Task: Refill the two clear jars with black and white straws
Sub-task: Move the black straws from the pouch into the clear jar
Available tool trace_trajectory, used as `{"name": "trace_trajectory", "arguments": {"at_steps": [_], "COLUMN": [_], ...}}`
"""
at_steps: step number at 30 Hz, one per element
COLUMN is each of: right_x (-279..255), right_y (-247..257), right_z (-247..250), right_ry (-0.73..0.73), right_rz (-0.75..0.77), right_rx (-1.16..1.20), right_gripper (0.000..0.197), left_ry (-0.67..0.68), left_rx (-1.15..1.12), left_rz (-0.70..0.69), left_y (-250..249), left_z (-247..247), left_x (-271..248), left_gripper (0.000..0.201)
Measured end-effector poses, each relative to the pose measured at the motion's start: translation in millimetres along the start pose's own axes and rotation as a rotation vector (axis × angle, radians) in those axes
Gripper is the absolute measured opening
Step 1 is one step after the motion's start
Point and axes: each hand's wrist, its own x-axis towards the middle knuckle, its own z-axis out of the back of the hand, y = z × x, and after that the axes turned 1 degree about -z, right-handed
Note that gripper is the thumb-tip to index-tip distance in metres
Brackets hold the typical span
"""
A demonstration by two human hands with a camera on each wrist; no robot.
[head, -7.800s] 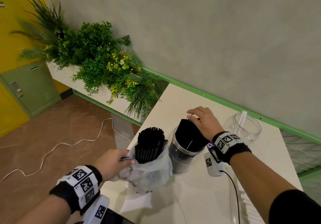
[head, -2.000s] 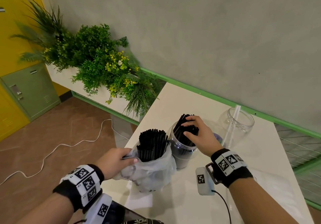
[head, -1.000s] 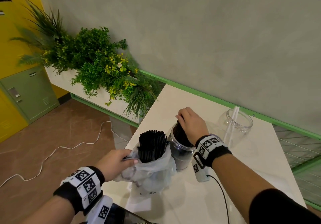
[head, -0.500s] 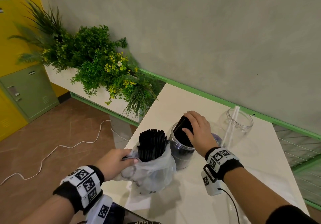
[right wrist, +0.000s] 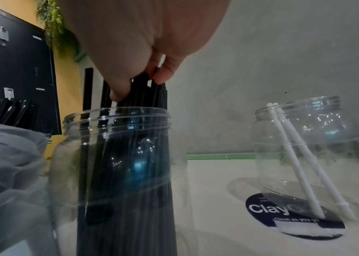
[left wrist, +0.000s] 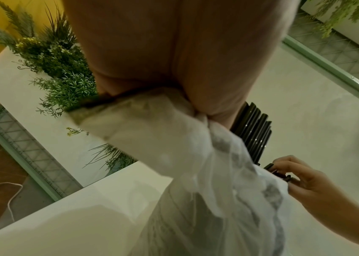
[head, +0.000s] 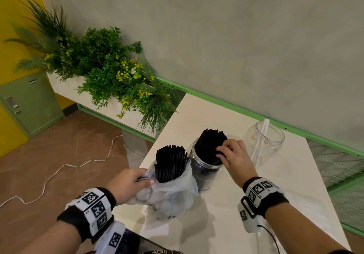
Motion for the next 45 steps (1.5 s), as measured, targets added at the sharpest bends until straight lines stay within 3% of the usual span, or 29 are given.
{"name": "trace_trajectory", "arguments": {"at_steps": [3,8,13,18,21,25,28,32,35,41,45], "right_x": [7.2,27.1,28.3,23.9,28.5,41.3,40.5,32.7,32.9,60.5,69.3], "right_y": [0.7,-4.2,-0.8,18.4,23.9,25.0,22.2,17.6,15.6,29.0,32.4], "right_z": [-2.3,5.5,12.6,20.9,21.9,31.4,41.0,37.2,30.1,26.8,7.7], "right_ry": [0.037,-0.024,-0.010,-0.049,0.064,0.432,0.496,0.591,0.535,0.168,0.188], "right_rz": [-0.024,-0.117,-0.003,-0.078,-0.118,-0.233,-0.251,-0.195,-0.192,-0.220,-0.160], "right_rx": [0.029,0.136,0.009,0.097,0.072,-0.143,-0.064,-0.068,0.023,0.230,0.075], "right_gripper": [0.020,0.013,0.017,0.028,0.036,0.049,0.053,0.031,0.018,0.015,0.019], "left_ry": [0.014,0.018,0.006,0.011,0.006,0.011,0.007,0.003,0.012,0.015,0.018], "left_rx": [-0.017,-0.034,-0.013,-0.001,0.004,0.012,0.008,-0.052,-0.049,-0.039,-0.051], "left_rz": [0.011,0.002,-0.008,-0.003,-0.001,0.000,0.007,0.005,0.016,-0.011,-0.020], "left_y": [-0.2,-1.5,-4.8,-2.1,-0.7,0.7,3.0,5.1,6.3,4.7,2.5], "left_z": [-0.9,1.5,3.9,4.1,2.9,2.9,3.5,3.1,2.6,1.2,0.3], "left_x": [0.1,-0.7,-2.0,-0.5,0.7,1.0,0.5,-0.4,1.8,8.2,7.3], "left_gripper": [0.028,0.021,0.029,0.023,0.025,0.027,0.024,0.016,0.022,0.024,0.018]}}
